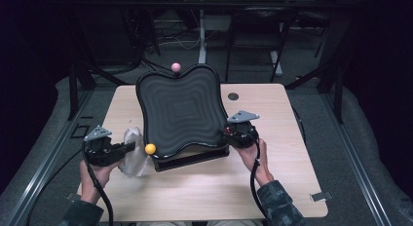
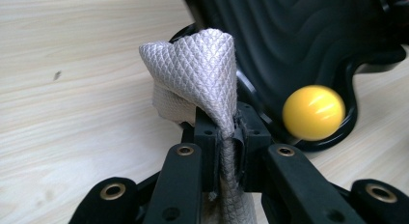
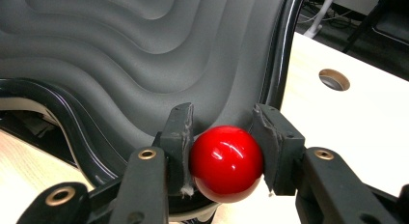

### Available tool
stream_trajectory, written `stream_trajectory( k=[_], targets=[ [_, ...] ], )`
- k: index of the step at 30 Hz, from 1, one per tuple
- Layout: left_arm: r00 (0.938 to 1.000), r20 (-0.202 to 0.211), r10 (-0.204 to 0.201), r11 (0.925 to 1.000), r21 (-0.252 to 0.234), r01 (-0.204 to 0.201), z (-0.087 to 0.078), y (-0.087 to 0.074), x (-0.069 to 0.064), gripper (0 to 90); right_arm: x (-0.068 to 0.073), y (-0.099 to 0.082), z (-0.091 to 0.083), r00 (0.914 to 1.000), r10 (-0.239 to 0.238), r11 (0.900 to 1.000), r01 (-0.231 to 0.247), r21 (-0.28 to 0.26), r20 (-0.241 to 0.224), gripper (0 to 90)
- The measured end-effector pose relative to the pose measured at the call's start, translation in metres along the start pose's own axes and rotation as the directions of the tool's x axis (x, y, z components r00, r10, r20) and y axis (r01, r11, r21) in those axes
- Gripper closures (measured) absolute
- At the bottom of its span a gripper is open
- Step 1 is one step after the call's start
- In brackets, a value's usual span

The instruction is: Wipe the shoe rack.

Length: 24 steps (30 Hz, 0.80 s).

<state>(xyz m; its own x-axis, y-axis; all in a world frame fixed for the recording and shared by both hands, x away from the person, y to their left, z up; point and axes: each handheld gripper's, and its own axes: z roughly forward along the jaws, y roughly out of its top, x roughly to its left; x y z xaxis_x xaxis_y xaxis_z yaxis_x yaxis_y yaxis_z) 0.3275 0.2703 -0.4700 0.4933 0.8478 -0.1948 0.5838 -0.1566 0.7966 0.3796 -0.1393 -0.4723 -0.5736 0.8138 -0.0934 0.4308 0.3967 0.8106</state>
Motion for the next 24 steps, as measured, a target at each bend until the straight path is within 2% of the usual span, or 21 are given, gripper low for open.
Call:
stream_trajectory(
  k=[2,6,8,10,11,13,15,23,24],
  targets=[
    [0.9999,0.013,0.002,1.0,0.001,-0.002,0.004,0.003,-0.004,81.7,0.001,0.0,0.0,0.9997,-0.013,0.9999,0.012,0.003,0.02,59.5],
    [0.9997,0.013,0.023,0.9997,-0.001,-0.023,0.01,0.005,-0.012,81.8,0.001,0.001,-0.002,0.9985,-0.028,0.9995,0.027,0.019,0.047,59.1],
    [0.9994,0.017,0.031,0.9995,-0.001,-0.031,0.014,0.006,-0.015,81.9,0.001,0.0,-0.001,0.9972,-0.028,0.9996,0.028,0.004,0.069,55.9],
    [0.9992,0.022,0.032,0.9995,0.0,-0.032,0.016,0.006,-0.017,82.0,0.001,-0.002,0.0,0.9984,-0.024,0.9996,0.025,-0.012,0.051,57.1],
    [0.9991,0.024,0.036,0.9994,0.002,-0.036,0.017,0.007,-0.019,82.0,0.002,-0.003,0.002,0.9962,-0.034,0.9994,0.034,-0.001,0.08,58.5],
    [0.9986,0.029,0.045,0.999,0.007,-0.045,0.019,0.006,-0.022,82.1,0.0,-0.003,0.002,0.9981,-0.029,0.9996,0.029,-0.001,0.055,59.1],
    [0.9985,0.026,0.048,0.9988,0.01,-0.048,0.019,0.006,-0.023,82.2,0.001,-0.003,0.002,0.9959,-0.047,0.9989,0.046,0.007,0.077,59.3],
    [0.997,0.054,0.056,0.9982,0.019,-0.057,0.02,0.002,-0.03,82.3,-0.01,-0.003,-0.002,0.9967,-0.067,0.9971,0.066,0.038,0.045,59.3],
    [0.9969,0.052,0.059,0.998,0.018,-0.06,0.02,0.002,-0.03,82.2,-0.011,-0.003,-0.002,0.9973,-0.055,0.9979,0.054,0.037,0.047,59.1]
  ],
)
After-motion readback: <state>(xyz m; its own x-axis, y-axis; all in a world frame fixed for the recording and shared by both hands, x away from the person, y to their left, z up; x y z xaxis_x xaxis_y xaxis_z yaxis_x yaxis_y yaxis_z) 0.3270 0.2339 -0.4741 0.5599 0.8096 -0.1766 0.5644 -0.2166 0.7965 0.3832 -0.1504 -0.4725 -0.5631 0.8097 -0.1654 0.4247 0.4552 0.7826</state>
